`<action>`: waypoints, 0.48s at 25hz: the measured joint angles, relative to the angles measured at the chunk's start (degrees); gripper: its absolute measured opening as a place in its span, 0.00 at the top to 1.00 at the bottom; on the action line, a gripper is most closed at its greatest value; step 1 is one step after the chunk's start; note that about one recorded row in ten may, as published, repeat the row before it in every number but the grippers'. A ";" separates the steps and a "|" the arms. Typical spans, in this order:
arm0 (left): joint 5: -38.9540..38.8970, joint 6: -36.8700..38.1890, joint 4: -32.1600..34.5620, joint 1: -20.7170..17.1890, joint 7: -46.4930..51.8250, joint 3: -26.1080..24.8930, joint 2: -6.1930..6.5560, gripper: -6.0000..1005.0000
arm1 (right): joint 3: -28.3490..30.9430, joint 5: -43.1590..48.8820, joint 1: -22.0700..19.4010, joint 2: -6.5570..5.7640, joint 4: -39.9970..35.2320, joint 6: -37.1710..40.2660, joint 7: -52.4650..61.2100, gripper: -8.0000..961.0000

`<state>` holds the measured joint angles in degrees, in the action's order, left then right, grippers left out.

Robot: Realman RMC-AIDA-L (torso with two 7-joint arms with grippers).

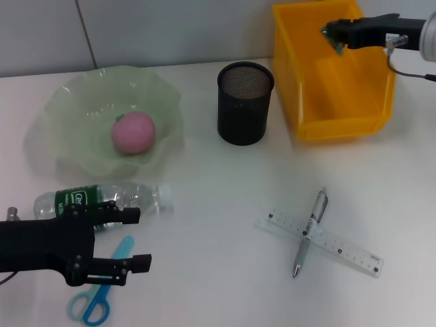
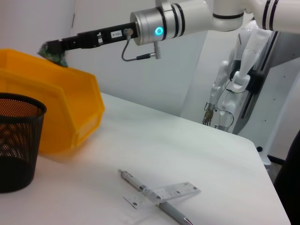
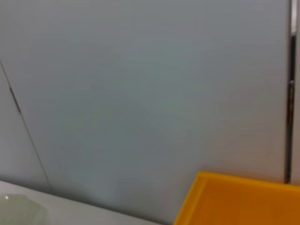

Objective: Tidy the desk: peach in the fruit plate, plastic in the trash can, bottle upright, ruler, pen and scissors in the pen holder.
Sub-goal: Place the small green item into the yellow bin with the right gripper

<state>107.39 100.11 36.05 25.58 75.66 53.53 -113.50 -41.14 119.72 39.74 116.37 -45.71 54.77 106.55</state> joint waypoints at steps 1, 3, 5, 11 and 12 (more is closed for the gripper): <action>0.00 0.00 0.00 0.00 0.00 0.00 0.00 0.14 | -0.05 0.02 0.71 -0.53 1.47 -0.25 0.01 0.84; 0.00 0.00 0.10 0.00 0.01 -0.43 -0.11 0.14 | -0.06 0.07 1.94 -1.48 3.89 -0.88 0.34 0.81; 0.00 0.00 0.14 0.01 0.01 -0.55 -0.11 0.14 | -0.07 0.09 2.34 -1.68 4.46 -1.43 0.70 0.78; 0.00 0.00 0.19 0.09 0.10 -0.84 -0.11 0.14 | -0.08 0.13 2.22 -1.67 3.96 -1.68 0.86 0.52; 0.00 0.00 0.15 0.12 0.12 -1.03 -0.14 0.14 | -0.05 0.13 2.11 -1.67 3.77 -1.70 0.86 0.50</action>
<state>107.39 100.11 36.20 25.70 75.79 52.50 -113.64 -41.19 119.85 41.85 114.70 -41.94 53.07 107.41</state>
